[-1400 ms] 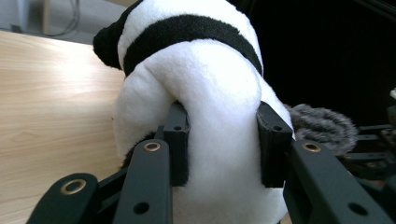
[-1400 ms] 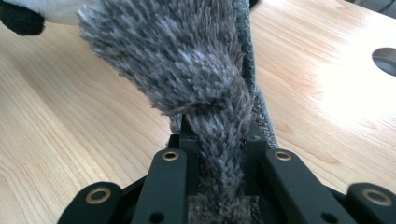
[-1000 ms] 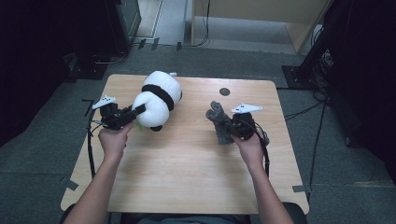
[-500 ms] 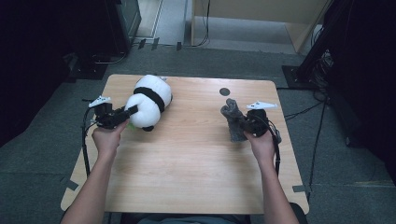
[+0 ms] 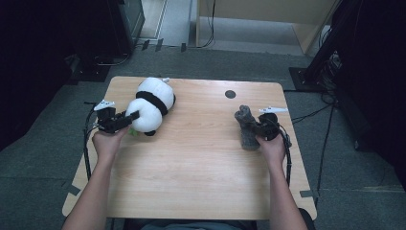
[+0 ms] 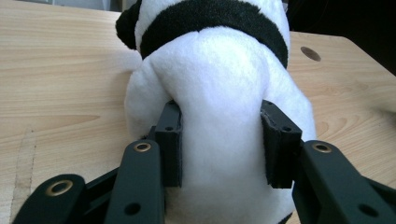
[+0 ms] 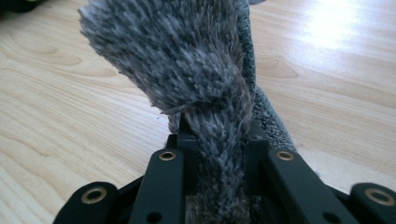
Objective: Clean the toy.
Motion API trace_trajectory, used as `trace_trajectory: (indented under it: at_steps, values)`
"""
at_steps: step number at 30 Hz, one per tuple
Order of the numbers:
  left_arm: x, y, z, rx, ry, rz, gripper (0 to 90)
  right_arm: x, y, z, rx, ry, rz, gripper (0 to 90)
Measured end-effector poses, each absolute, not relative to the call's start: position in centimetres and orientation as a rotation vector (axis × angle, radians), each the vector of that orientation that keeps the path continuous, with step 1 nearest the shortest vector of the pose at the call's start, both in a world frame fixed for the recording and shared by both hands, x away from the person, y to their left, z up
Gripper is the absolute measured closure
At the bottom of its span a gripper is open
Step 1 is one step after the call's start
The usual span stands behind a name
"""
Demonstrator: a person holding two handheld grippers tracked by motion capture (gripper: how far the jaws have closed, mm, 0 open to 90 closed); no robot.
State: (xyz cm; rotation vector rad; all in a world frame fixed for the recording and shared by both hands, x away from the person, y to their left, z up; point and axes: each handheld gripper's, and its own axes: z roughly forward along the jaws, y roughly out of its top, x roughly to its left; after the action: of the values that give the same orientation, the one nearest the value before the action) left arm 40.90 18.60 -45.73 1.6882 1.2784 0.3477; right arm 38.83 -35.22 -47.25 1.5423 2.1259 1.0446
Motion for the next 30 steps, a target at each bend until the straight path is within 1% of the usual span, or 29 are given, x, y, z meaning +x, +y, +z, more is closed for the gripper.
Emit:
trace_trajectory:
  at_steps: [6,8,11,13,15,18,20,25,30]
  values:
    - [41.1,18.9,-46.0,1.692,1.288,0.334,45.9,39.5,-35.3,-48.5,1.557,2.129,1.021,70.2]
    - [41.1,19.0,-46.0,1.685,1.292,0.333,39.8,39.6,-35.4,-48.7,1.564,2.129,0.997,66.4]
    - [41.1,19.1,-46.0,1.684,1.272,0.329,33.6,39.7,-35.7,-49.1,1.584,2.135,0.98,60.1]
    - [41.1,19.2,-46.1,1.68,1.267,0.326,29.6,39.7,-35.8,-49.2,1.585,2.14,0.974,57.4]
    - [41.1,19.2,-46.0,1.677,1.267,0.327,27.8,39.7,-35.8,-49.1,1.574,2.135,0.972,53.9]
    - [41.1,19.3,-45.6,1.691,1.266,0.346,26.6,39.7,-35.9,-48.9,1.57,2.133,1.022,45.0]
    - [41.1,19.3,-45.3,1.708,1.259,0.332,24.7,39.7,-35.9,-48.8,1.582,2.137,1.048,40.4]
    - [40.9,19.0,-44.7,1.74,1.243,0.35,21.5,39.6,-36.1,-48.3,1.602,2.124,1.123,36.1]
    - [40.5,18.6,-44.0,1.779,1.205,0.359,21.8,39.1,-36.0,-47.6,1.582,2.129,1.141,36.2]
